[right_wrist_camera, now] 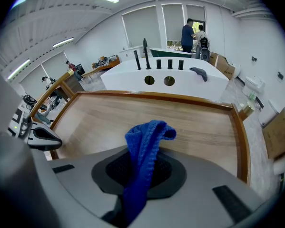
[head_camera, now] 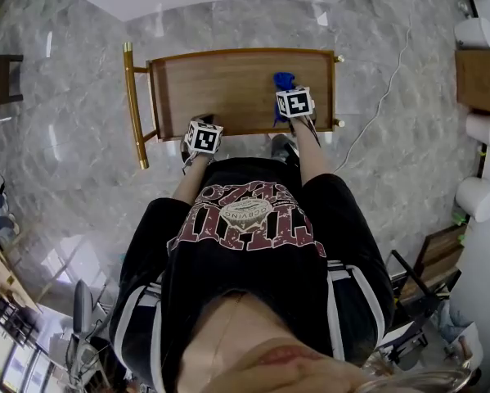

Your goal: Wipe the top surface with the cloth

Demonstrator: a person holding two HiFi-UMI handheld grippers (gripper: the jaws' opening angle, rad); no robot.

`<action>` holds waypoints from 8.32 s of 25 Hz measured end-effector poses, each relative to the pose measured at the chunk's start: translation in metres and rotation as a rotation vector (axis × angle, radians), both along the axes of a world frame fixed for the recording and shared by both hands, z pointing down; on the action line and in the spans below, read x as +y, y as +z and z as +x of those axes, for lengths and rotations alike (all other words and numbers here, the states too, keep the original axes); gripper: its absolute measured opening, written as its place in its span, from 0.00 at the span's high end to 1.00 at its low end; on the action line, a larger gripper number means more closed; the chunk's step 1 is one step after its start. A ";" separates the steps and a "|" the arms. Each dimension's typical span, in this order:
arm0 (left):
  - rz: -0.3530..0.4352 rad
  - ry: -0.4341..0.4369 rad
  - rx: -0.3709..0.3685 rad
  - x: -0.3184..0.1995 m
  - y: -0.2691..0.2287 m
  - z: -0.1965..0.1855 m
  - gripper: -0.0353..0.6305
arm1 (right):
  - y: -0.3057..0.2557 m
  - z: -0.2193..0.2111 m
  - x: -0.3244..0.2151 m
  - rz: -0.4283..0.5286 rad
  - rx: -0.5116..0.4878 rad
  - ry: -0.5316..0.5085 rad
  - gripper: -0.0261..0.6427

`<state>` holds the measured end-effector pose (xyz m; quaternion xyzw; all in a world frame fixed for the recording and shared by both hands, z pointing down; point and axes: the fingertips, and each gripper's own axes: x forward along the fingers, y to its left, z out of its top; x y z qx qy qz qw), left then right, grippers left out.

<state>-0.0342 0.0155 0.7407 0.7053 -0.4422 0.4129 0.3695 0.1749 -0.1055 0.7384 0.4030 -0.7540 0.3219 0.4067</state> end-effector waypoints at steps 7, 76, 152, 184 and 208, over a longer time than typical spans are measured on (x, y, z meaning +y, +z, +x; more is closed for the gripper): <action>0.002 -0.047 -0.007 0.010 -0.001 -0.011 0.88 | -0.001 -0.027 0.003 -0.008 -0.029 -0.054 0.88; 0.100 -0.443 -0.037 0.077 -0.022 -0.120 0.88 | -0.004 -0.303 0.049 -0.120 -0.274 -0.579 0.88; 0.128 -0.569 -0.043 0.097 -0.027 -0.159 0.88 | -0.003 -0.391 0.160 -0.197 -0.300 -0.801 0.88; 0.078 -0.258 -0.026 0.054 -0.018 -0.097 0.88 | 0.000 -0.301 0.130 -0.187 -0.310 -0.563 0.88; 0.040 -0.026 0.007 0.020 -0.008 -0.025 0.88 | 0.001 -0.218 0.109 -0.135 -0.293 -0.415 0.88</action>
